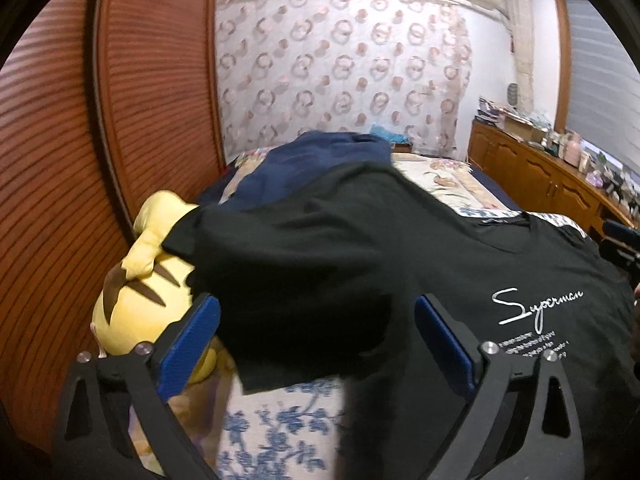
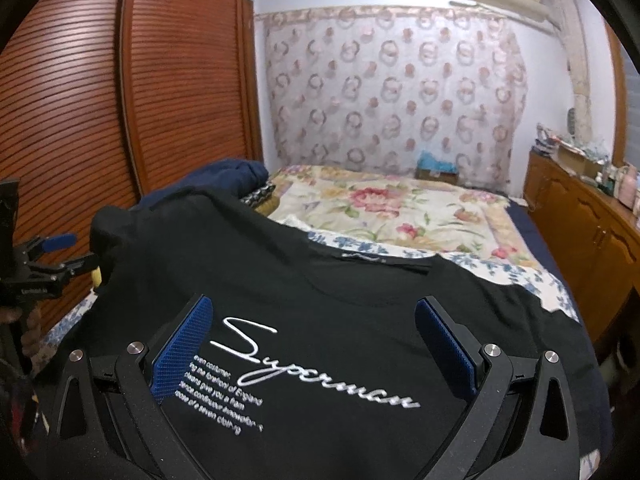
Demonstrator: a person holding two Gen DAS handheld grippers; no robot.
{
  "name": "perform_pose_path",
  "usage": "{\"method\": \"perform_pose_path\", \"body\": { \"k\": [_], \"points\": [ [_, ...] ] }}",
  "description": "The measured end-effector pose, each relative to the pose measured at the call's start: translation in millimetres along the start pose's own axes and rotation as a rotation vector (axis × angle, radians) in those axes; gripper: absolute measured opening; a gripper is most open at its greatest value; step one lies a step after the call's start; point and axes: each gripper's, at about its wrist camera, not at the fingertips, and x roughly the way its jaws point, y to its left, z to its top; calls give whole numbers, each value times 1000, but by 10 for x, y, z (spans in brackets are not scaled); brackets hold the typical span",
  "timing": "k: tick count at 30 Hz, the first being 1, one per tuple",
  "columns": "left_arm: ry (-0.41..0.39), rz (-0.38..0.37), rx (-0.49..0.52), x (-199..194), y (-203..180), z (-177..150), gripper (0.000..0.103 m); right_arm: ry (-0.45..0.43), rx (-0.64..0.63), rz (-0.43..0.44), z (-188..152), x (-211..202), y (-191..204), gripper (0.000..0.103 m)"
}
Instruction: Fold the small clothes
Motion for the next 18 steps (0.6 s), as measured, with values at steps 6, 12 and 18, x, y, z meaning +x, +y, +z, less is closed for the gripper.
{"method": "perform_pose_path", "body": {
  "k": [6,12,18],
  "points": [
    [20,23,-75,70,363,67,76,60,-32,48,76,333,86,103],
    [14,23,-153,138,628,226,72,114,-36,96,145,623,149,103],
    [36,-20,-171,259,723,260,47,134,-43,121,190,754,180,103]
  ]
}}
